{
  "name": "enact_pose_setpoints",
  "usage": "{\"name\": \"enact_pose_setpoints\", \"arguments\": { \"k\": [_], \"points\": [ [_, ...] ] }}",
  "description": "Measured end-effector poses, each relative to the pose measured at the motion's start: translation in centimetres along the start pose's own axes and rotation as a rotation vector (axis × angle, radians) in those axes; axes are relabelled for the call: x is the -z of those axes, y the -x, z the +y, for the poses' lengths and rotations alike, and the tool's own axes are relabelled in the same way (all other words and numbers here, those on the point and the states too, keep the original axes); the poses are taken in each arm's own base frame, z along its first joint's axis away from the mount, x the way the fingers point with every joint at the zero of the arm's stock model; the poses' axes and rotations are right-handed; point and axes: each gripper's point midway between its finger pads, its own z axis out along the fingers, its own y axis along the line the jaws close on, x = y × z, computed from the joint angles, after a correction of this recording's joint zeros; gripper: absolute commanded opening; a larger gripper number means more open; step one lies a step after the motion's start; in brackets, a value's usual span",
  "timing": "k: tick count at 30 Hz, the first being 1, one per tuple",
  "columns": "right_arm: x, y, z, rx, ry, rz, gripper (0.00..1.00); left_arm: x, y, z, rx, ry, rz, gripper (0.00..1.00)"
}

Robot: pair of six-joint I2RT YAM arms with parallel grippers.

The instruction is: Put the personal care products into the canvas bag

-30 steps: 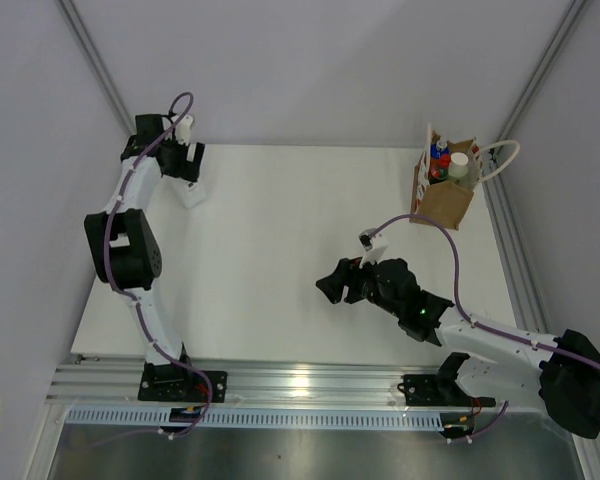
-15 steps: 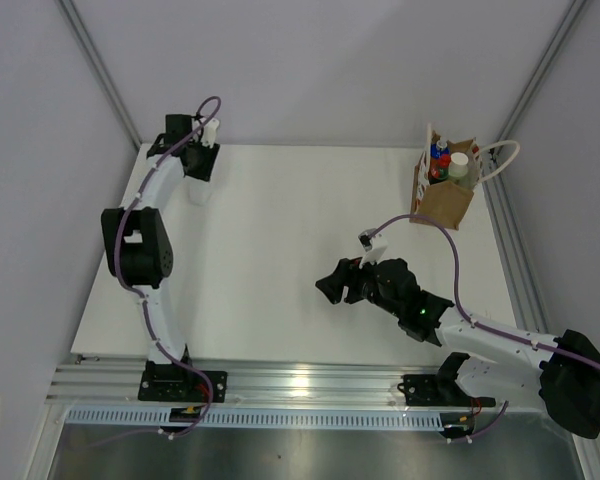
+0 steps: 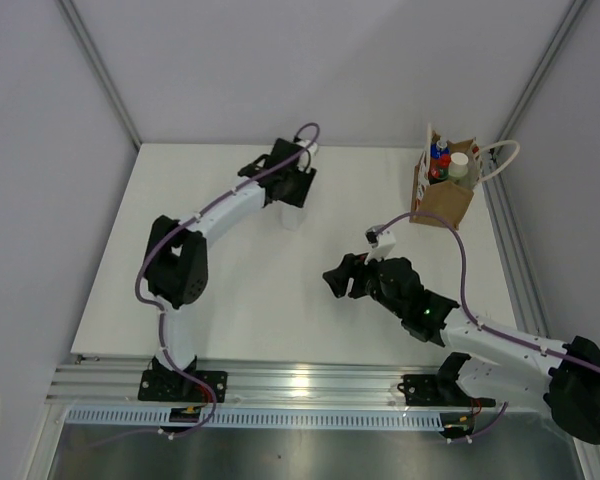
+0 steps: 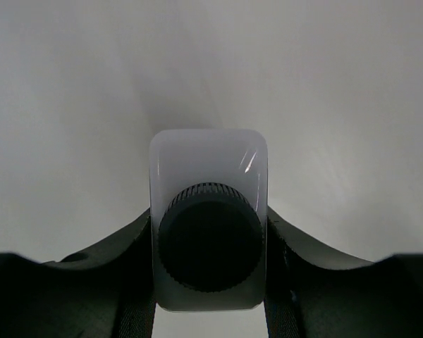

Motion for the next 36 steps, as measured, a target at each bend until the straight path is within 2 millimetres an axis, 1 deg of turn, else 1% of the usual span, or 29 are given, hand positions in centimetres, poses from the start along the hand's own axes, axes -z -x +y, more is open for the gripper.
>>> {"name": "enact_pose_setpoints", "arguments": {
  "k": [2,5,6,8,10,12,14,17,19,21,22,25,28,29,32,36],
  "points": [
    [0.4,0.8,-0.4,0.011,-0.026,-0.029,0.70,0.7,-0.4,-4.8,-0.037,-0.045,-0.003,0.01],
    [1.4,2.4,-0.9,0.015,-0.061,-0.091,0.70,2.7,-2.0,-10.8,-0.085,-0.106,0.007,0.01],
    [1.8,3.0,-1.0,0.013,-0.069,-0.114,0.70,3.4,-2.6,-12.1,-0.093,-0.124,0.014,0.01],
    [2.8,4.4,-1.0,0.009,-0.080,-0.167,0.70,5.1,-4.4,-14.8,-0.107,-0.160,0.044,0.00],
    [3.7,5.6,-1.1,-0.001,-0.091,-0.214,0.70,6.5,-5.8,-16.3,-0.107,-0.179,0.057,0.01],
    [4.7,6.8,-1.5,-0.013,-0.115,-0.264,0.70,7.5,-6.8,-17.1,-0.105,-0.176,0.068,0.01],
    [5.8,7.8,-1.9,-0.026,-0.136,-0.313,0.70,8.2,-7.4,-18.0,-0.105,-0.169,0.073,0.01],
    [7.5,8.9,-2.7,-0.051,-0.160,-0.388,0.70,8.8,-7.8,-19.4,-0.102,-0.165,0.067,0.08],
    [8.4,9.3,-3.2,-0.064,-0.176,-0.423,0.70,9.1,-8.1,-20.2,-0.102,-0.163,0.063,0.11],
    [9.0,9.6,-3.6,-0.075,-0.187,-0.451,0.70,9.5,-8.5,-20.9,-0.112,-0.159,0.060,0.22],
    [9.3,9.8,-3.8,-0.080,-0.192,-0.463,0.71,9.7,-8.6,-21.3,-0.114,-0.157,0.059,0.24],
    [9.5,10.0,-4.2,-0.084,-0.214,-0.478,0.71,10.0,-8.9,-22.0,-0.115,-0.155,0.055,0.39],
    [9.4,9.7,-4.6,-0.077,-0.240,-0.470,0.71,10.2,-9.1,-22.4,-0.108,-0.156,0.055,0.43],
    [9.3,9.7,-4.8,-0.075,-0.247,-0.468,0.71,10.2,-9.1,-22.4,-0.107,-0.156,0.055,0.51],
    [9.3,9.5,-4.9,-0.071,-0.256,-0.464,0.71,10.2,-9.1,-22.4,-0.099,-0.153,0.054,0.69],
    [9.3,9.6,-5.0,-0.071,-0.257,-0.464,0.71,10.2,-8.7,-22.5,-0.082,-0.150,0.040,0.83]
  ]
}}
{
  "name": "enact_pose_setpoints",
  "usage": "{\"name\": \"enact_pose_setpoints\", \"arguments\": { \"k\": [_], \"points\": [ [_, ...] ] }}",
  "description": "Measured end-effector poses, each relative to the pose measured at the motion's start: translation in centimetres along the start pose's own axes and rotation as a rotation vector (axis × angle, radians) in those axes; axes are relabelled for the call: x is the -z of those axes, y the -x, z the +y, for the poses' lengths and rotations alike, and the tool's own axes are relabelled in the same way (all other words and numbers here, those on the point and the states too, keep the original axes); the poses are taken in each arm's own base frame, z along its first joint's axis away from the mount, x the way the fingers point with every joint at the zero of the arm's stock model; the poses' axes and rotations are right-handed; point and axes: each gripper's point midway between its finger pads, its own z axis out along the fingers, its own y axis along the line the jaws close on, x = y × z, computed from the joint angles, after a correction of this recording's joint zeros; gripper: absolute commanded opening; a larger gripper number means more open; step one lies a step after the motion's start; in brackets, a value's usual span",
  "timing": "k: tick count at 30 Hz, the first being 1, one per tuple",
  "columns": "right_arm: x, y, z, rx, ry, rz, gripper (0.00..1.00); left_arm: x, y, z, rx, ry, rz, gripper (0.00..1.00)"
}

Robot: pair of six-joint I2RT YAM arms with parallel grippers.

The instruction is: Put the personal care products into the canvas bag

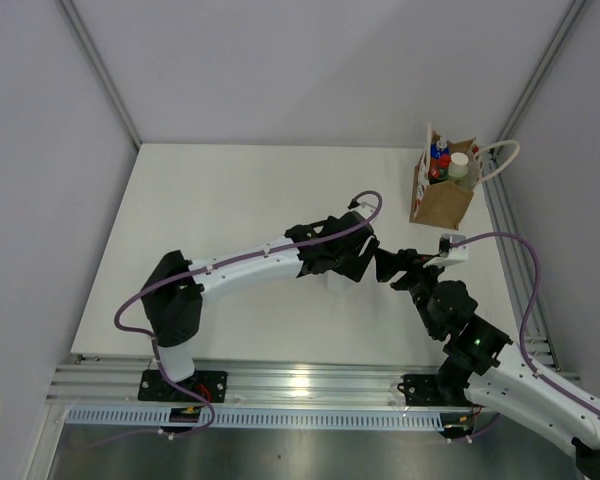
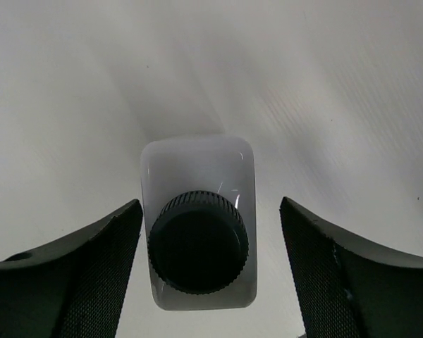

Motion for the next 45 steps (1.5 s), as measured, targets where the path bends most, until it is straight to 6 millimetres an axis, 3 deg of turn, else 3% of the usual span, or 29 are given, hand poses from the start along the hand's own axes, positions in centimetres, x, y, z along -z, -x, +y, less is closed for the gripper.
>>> {"name": "enact_pose_setpoints", "arguments": {
  "k": [2,5,13,17,19,22,25,30,33,36,39,45],
  "points": [
    [0.0,0.0,0.0,0.001,0.000,0.000,0.72,0.1,0.1,0.0,0.004,-0.002,-0.003,0.94],
    [0.0,0.0,0.0,0.001,0.001,0.002,0.72,0.4,0.3,-0.1,0.010,-0.007,-0.010,0.99],
    [0.0,0.8,1.6,-0.030,0.066,-0.016,0.74,3.6,2.0,2.1,0.039,0.021,-0.056,0.99],
    [-0.2,0.2,1.2,-0.004,0.050,0.002,0.75,7.3,4.4,4.5,0.106,0.011,-0.145,0.99],
    [-0.3,-0.3,1.3,0.010,0.052,0.016,0.75,9.5,5.2,6.7,0.157,0.015,-0.212,0.99],
    [-0.7,-1.4,1.2,0.040,0.051,0.050,0.80,12.0,3.8,11.2,0.256,0.063,-0.284,0.99],
    [-1.3,-2.9,1.3,0.078,0.051,0.103,0.80,12.7,1.0,14.2,0.335,0.122,-0.328,0.99],
    [-2.4,-6.0,1.5,0.131,0.051,0.204,0.79,10.6,-4.6,14.2,0.372,0.096,-0.322,0.99],
    [-3.0,-6.6,2.1,0.140,0.041,0.229,0.79,9.7,-6.9,14.8,0.379,0.116,-0.320,0.99],
    [-3.6,-6.6,3.1,0.138,0.043,0.236,0.79,10.0,-6.9,14.7,0.392,0.092,-0.367,0.99],
    [-4.3,-7.0,3.9,0.135,0.032,0.245,0.80,11.2,-5.2,14.3,0.408,0.048,-0.453,0.99],
    [-5.2,-8.4,4.0,0.153,-0.032,0.262,0.80,11.6,-4.1,14.2,0.416,0.035,-0.495,0.99]
  ]
}}
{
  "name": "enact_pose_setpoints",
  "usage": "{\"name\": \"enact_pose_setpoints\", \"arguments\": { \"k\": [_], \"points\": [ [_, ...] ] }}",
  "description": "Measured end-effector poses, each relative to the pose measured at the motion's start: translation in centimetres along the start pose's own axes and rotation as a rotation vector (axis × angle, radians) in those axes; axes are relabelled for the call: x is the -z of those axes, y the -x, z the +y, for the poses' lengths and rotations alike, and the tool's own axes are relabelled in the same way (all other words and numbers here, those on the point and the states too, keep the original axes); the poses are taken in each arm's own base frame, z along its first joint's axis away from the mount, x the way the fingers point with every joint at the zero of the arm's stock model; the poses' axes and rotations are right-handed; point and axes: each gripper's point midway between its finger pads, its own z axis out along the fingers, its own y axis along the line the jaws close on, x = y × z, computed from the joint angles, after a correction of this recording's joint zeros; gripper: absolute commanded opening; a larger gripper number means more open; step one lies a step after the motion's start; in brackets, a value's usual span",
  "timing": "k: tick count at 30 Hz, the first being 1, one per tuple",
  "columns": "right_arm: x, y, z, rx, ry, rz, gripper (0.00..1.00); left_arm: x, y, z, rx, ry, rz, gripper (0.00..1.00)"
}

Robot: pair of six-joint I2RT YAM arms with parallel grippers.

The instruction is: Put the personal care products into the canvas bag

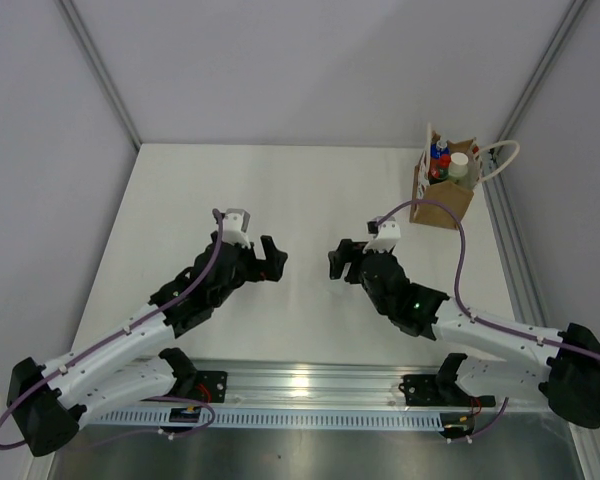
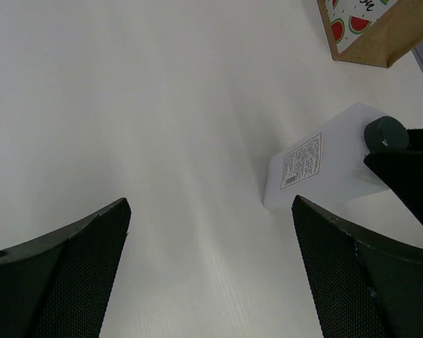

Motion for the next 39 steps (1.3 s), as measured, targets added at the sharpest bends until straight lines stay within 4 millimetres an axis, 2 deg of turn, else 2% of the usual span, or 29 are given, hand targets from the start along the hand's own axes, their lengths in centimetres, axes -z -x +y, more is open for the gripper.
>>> {"name": "enact_pose_setpoints", "arguments": {
  "k": [9,18,24,28,32,39],
  "points": [
    [-1.0,-1.1,1.0,0.103,-0.138,-0.021,0.81,-0.4,-0.2,0.1,-0.003,0.008,0.004,0.99],
    [-1.9,-2.5,-1.1,0.184,-0.279,-0.025,0.79,-0.4,-0.1,0.0,-0.002,0.008,0.002,0.99],
    [-2.0,-3.3,-1.6,0.243,-0.244,-0.032,0.72,-0.4,-0.1,0.0,-0.002,0.008,0.002,0.99],
    [-1.5,-3.8,-3.1,0.248,-0.187,-0.020,0.72,-0.4,-0.1,0.0,-0.002,0.007,0.002,0.99],
    [-1.0,-3.4,-4.1,0.231,-0.133,-0.041,0.72,-0.4,-0.2,0.0,-0.002,0.007,0.003,0.99],
    [-1.4,-3.1,-3.0,0.242,-0.051,-0.061,0.72,-0.5,-0.3,0.0,-0.004,0.004,0.010,0.99]
  ]
}}
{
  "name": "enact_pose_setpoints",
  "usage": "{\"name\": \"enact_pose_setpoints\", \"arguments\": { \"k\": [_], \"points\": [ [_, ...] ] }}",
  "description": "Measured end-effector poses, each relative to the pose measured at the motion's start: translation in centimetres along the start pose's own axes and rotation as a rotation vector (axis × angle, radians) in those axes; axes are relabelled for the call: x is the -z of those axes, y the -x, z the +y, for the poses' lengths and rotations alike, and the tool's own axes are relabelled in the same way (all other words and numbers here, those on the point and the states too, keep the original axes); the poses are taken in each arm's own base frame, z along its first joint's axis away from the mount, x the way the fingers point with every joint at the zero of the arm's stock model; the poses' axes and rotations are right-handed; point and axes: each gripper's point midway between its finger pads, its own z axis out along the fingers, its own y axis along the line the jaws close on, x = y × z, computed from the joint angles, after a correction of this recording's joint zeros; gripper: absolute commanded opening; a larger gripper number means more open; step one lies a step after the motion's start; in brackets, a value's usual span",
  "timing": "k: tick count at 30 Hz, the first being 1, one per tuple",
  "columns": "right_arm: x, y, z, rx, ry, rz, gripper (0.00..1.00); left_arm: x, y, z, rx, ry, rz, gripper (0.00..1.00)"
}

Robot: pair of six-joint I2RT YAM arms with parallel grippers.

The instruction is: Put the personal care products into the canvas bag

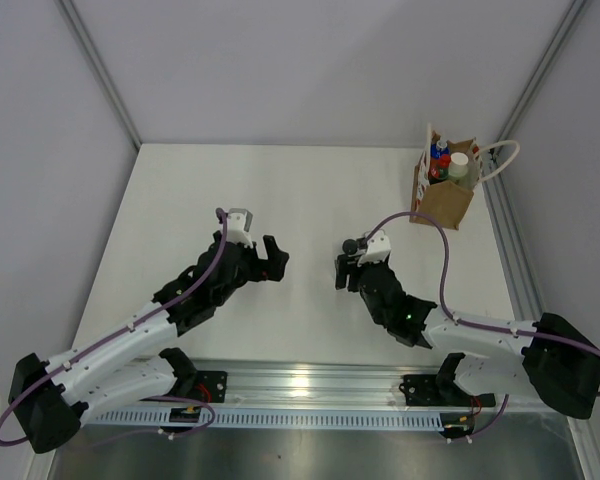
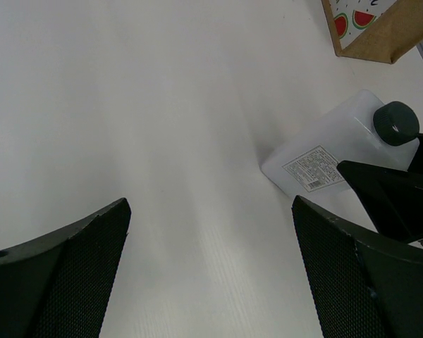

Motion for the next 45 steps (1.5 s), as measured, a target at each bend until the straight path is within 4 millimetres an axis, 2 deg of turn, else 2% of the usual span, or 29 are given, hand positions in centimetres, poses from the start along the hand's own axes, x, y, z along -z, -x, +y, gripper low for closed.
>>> {"name": "enact_pose_setpoints", "arguments": {
  "k": [11,18,19,20,21,22,25,26,27,31,33,36,39,40,41,43,45],
  "points": [
    [-2.0,0.9,0.3,-0.017,0.090,-0.028,0.72,-0.2,-0.3,-0.1,-0.002,-0.004,0.010,0.99],
    [-2.8,-1.5,0.8,0.008,0.117,0.009,0.70,-0.3,-0.4,-0.1,-0.004,-0.004,0.015,0.99],
    [-2.9,-1.9,0.8,0.015,0.115,0.018,0.67,-0.3,-0.4,-0.1,-0.004,-0.005,0.016,0.99],
    [-3.0,-2.3,0.7,0.020,0.113,0.024,0.50,-0.3,-0.4,-0.1,-0.004,-0.005,0.016,0.99],
    [-3.2,-2.5,0.5,0.032,0.102,0.026,0.42,-0.3,-0.5,-0.1,-0.004,-0.004,0.018,0.99],
    [-3.3,-2.5,0.5,0.029,0.102,0.023,0.28,-0.3,-0.5,-0.1,-0.005,-0.003,0.020,0.99],
    [-3.4,-2.4,0.5,0.025,0.098,0.014,0.15,-0.4,-0.6,-0.1,-0.007,-0.001,0.024,0.99],
    [-3.4,-2.4,0.4,0.029,0.098,0.013,0.05,-0.4,-0.7,-0.1,-0.007,-0.002,0.025,0.99],
    [-3.4,-2.4,0.4,0.034,0.097,0.013,0.00,-0.4,-0.7,-0.1,-0.007,-0.002,0.025,0.99],
    [-3.1,-2.2,-0.3,0.083,0.072,0.033,0.00,-0.5,-0.6,-0.1,-0.006,-0.003,0.021,0.99],
    [-2.8,-1.4,-1.2,0.126,0.044,0.049,0.00,-0.7,-0.4,-0.3,-0.006,-0.007,0.014,0.99],
    [-2.6,2.1,-2.9,0.140,-0.006,0.028,0.00,-1.1,-0.6,-0.3,-0.012,-0.006,0.014,0.99],
    [-2.4,8.8,-5.6,0.110,-0.083,-0.071,0.00,-2.0,-1.4,-0.2,-0.024,0.007,0.039,0.99],
    [-2.1,11.7,-7.0,0.094,-0.123,-0.122,0.00,-2.3,-1.8,-0.1,-0.028,0.013,0.051,0.99],
    [-1.8,13.8,-8.1,0.078,-0.155,-0.161,0.00,-2.5,-2.2,0.0,-0.034,0.019,0.065,0.99],
    [-0.7,18.7,-11.1,0.044,-0.241,-0.259,0.00,-2.8,-2.9,0.1,-0.041,0.020,0.089,0.99],
    [0.4,22.4,-14.6,0.017,-0.338,-0.335,0.00,-2.8,-3.2,-0.2,-0.041,0.004,0.100,0.99]
  ]
}}
